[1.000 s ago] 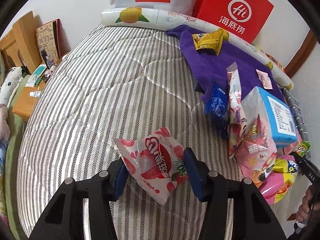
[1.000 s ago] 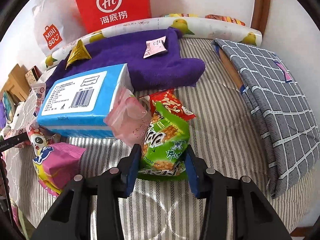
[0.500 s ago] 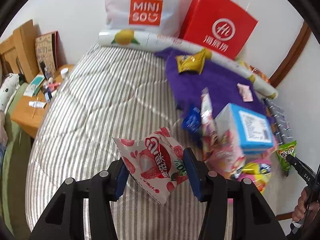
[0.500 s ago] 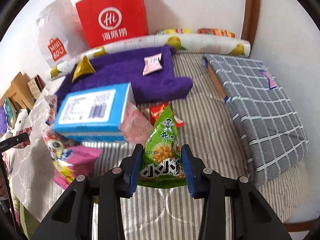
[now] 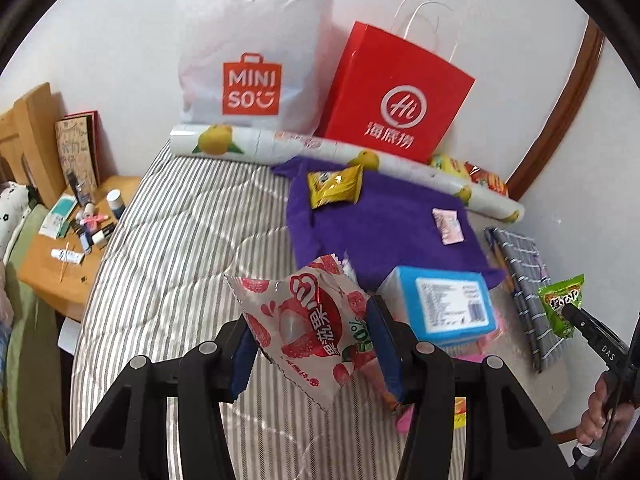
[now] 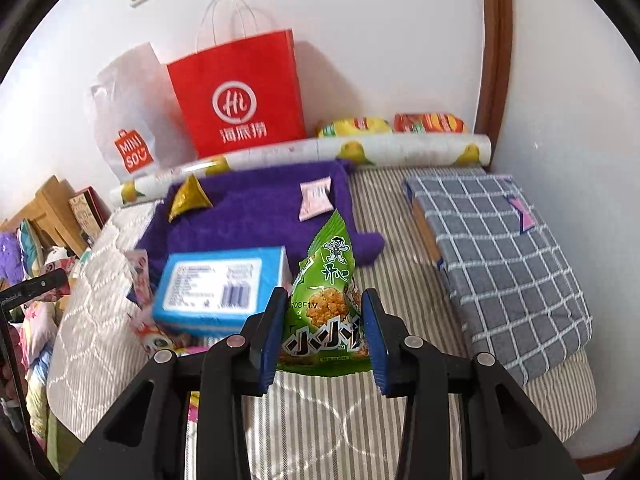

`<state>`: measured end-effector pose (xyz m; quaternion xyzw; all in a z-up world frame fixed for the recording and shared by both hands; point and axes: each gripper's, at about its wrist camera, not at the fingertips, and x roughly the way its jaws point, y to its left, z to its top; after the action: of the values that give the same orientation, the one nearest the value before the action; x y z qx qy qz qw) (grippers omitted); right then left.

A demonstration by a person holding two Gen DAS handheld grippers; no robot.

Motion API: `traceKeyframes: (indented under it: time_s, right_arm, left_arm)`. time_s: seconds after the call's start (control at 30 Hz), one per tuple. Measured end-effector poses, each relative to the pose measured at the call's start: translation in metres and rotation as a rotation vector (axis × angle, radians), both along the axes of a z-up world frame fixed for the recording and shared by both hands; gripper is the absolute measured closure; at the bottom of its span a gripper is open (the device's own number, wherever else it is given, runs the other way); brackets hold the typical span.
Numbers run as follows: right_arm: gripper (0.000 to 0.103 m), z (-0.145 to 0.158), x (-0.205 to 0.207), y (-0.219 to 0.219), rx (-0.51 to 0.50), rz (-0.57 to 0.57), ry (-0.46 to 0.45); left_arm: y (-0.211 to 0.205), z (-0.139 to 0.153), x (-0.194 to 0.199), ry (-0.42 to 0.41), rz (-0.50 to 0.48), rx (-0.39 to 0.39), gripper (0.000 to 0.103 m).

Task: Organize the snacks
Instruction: 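Carry both bags over the purple towel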

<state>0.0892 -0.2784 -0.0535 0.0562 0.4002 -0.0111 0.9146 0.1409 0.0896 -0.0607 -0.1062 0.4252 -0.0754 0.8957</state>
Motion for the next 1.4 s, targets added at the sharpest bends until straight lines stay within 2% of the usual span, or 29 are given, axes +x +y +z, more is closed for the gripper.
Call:
traceKeyframes:
  time_s: [0.53, 0.87, 1.4]
  right_arm:
    - [0.066, 0.029, 0.057, 0.008, -0.005, 0.025, -0.058]
    - [0.066, 0.009, 0.094, 0.006, 0.003, 0.032, -0.022]
    - [0.066, -0.032, 0.134, 0.004, 0.015, 0.044, 0.05]
  left_arm:
    - [-0.02, 0.031, 0.049, -0.054, -0.032, 0.015, 0.053]
    - [-0.031, 0.026, 0.078, -0.055, -0.045, 0.028, 0.053]
    - [-0.049, -0.001, 0.114, -0.009, -0.073, 0.052, 0.053]
